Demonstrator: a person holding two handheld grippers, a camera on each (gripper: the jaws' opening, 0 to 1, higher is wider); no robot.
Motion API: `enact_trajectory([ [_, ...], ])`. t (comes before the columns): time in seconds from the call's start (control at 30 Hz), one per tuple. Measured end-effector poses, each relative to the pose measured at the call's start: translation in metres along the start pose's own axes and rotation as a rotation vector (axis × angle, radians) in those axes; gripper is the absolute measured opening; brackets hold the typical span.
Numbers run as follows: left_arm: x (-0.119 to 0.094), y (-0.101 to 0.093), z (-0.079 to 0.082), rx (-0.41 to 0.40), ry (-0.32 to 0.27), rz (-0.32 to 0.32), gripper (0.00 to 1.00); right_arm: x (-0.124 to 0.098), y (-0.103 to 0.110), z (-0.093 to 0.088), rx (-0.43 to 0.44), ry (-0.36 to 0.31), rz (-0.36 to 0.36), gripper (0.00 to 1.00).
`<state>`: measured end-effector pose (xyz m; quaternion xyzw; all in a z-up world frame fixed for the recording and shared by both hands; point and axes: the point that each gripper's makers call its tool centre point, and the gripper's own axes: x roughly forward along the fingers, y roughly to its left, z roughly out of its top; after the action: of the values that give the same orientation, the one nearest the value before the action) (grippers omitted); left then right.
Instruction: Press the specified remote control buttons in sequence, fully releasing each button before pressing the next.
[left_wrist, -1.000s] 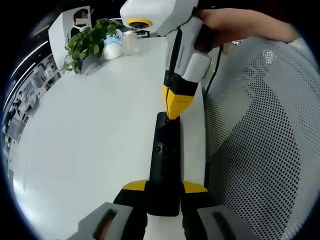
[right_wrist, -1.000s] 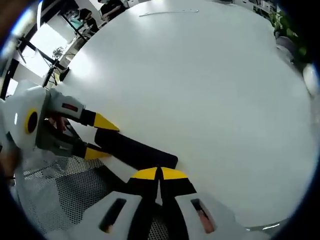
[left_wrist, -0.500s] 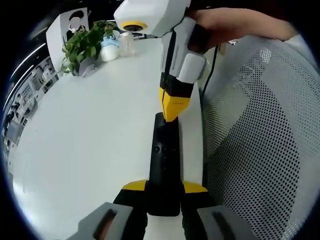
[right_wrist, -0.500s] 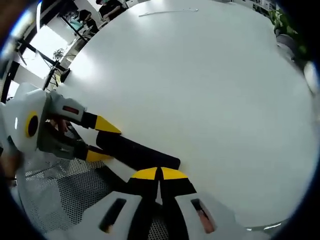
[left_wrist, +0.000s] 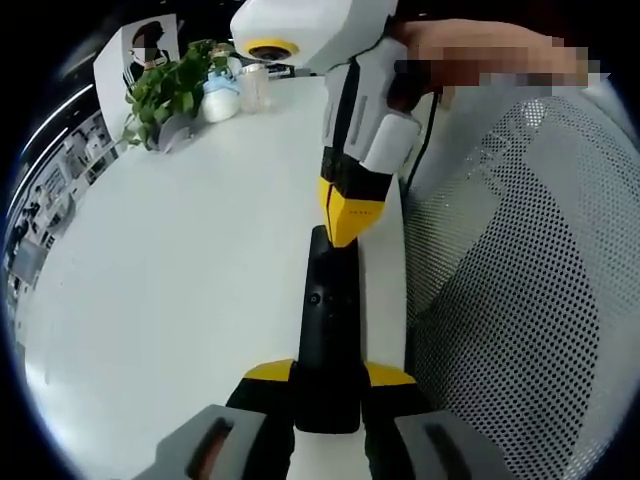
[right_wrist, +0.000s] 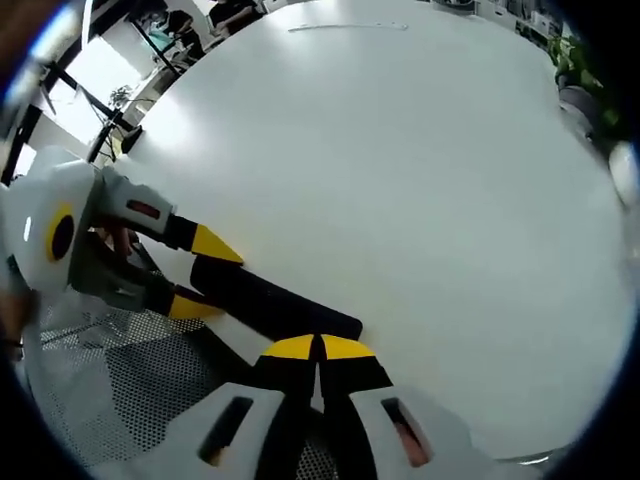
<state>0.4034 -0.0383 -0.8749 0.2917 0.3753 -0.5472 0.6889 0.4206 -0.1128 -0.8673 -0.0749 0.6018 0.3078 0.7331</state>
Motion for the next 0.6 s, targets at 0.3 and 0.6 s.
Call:
enact_trajectory([
  [0.3,-0.0003,0.0,0.0001,-0.007,-0.009,0.003,0.25,-0.0007,-0.0006,0.0001,0.058,0.001,0.034,0.0],
  [0.6,-0.0003,0.0001,0.0002,-0.009,-0.011,0.002,0.25,-0.0014,-0.0005,-0.0007,0.053,0.001,0.03,0.0],
])
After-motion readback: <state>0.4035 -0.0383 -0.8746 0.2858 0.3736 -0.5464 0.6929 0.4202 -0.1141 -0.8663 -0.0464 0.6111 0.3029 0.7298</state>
